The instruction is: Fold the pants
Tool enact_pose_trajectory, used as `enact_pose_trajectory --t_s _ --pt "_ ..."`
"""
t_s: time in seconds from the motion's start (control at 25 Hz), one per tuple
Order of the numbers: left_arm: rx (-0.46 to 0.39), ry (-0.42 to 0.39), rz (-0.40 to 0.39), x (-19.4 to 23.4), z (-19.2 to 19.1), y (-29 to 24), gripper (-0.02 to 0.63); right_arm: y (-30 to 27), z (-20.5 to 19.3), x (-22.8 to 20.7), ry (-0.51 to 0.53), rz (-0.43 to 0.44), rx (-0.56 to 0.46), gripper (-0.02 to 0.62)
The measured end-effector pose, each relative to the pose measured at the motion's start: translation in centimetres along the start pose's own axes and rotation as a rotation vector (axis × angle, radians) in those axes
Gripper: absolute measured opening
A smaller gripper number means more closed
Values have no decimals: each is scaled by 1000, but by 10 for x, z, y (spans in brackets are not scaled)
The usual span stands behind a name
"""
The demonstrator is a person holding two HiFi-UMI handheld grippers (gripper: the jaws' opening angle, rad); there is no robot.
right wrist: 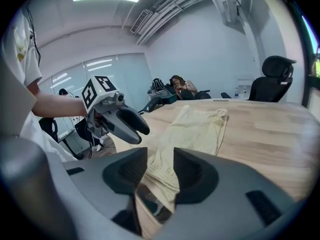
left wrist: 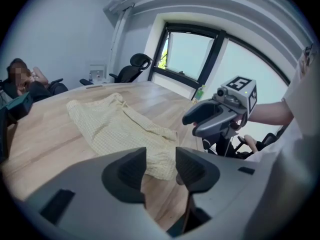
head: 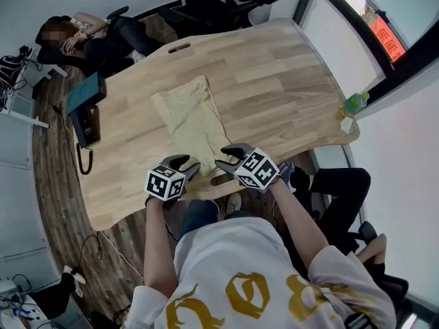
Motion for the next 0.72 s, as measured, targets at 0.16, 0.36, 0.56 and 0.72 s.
enact_pose_trajectory --t_s 0.16,0.36,0.56,0.72 --pt "12 21 -71 -4 -6 -13 186 -5 -7 -5 3 13 36 166" --pt "81 -67 -108 -11 -6 -24 142 -6 -19 -5 69 24 101 166" --pt "137 -168 -178 -21 -4 -31 120 -17 -21 -2 201 46 178 167" --pt "201 -215 -268 -34 -9 -41 172 -25 -30 -6 263 60 269 172"
Point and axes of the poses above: the fingertips, and each gripper's own axes: y backward along the fingers, x to its left, z out of its top, the point moved 4 cm from there along y, backward along the fingers, and after that the axes turned 15 degrees about -y, right-handed, at the moved point
